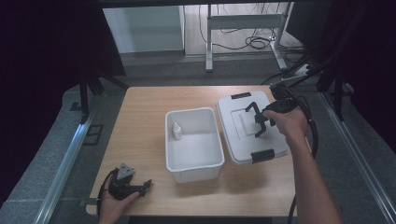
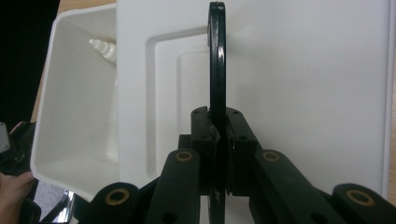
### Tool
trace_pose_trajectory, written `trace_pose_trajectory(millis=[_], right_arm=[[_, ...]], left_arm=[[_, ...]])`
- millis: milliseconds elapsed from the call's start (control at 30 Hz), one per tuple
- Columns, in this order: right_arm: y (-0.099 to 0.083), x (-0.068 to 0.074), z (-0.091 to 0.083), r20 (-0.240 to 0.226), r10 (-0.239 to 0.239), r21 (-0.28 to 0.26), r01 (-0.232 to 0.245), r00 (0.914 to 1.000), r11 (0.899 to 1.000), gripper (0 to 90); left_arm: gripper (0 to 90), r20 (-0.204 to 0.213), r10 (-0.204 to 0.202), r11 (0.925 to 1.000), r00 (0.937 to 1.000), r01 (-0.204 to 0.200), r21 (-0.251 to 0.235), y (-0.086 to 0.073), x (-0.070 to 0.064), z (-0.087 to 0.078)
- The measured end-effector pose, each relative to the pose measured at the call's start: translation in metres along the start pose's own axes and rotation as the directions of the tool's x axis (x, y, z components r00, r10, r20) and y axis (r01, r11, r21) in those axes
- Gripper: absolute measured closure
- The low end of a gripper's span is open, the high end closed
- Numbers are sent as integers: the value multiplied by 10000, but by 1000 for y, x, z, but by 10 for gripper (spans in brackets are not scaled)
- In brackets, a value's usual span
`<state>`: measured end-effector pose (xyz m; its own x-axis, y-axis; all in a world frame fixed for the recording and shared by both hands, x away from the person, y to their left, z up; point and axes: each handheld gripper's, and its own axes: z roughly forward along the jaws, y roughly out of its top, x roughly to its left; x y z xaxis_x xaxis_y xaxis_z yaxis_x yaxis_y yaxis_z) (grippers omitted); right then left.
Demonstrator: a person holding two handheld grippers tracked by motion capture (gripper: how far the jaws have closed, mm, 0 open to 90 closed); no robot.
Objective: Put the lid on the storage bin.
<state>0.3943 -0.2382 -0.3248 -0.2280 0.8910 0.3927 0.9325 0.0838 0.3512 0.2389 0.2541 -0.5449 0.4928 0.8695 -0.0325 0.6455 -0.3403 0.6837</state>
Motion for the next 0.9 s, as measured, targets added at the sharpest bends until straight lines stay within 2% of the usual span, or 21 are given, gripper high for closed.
trace_pose_trajectory(millis=[167,333,567,900], right_arm=[[4,10,-3,16,-105,-62,105,9999,9999,849],[8,20,-2,-237,-183,-91,181,9996,9998,849],[12,32,1,-198,-200,-82,199,9996,9998,849],[15,40,7,-354,-149,49,151,9993,9999,849]], left_arm=[[125,7,7,10000,10000,-7,-1,0,0,0],[125,12,20,10000,10000,-20,3,0,0,0],[124,35,68,10000,10000,-68,30,0,0,0],[123,50,71,10000,10000,-71,31,0,0,0]])
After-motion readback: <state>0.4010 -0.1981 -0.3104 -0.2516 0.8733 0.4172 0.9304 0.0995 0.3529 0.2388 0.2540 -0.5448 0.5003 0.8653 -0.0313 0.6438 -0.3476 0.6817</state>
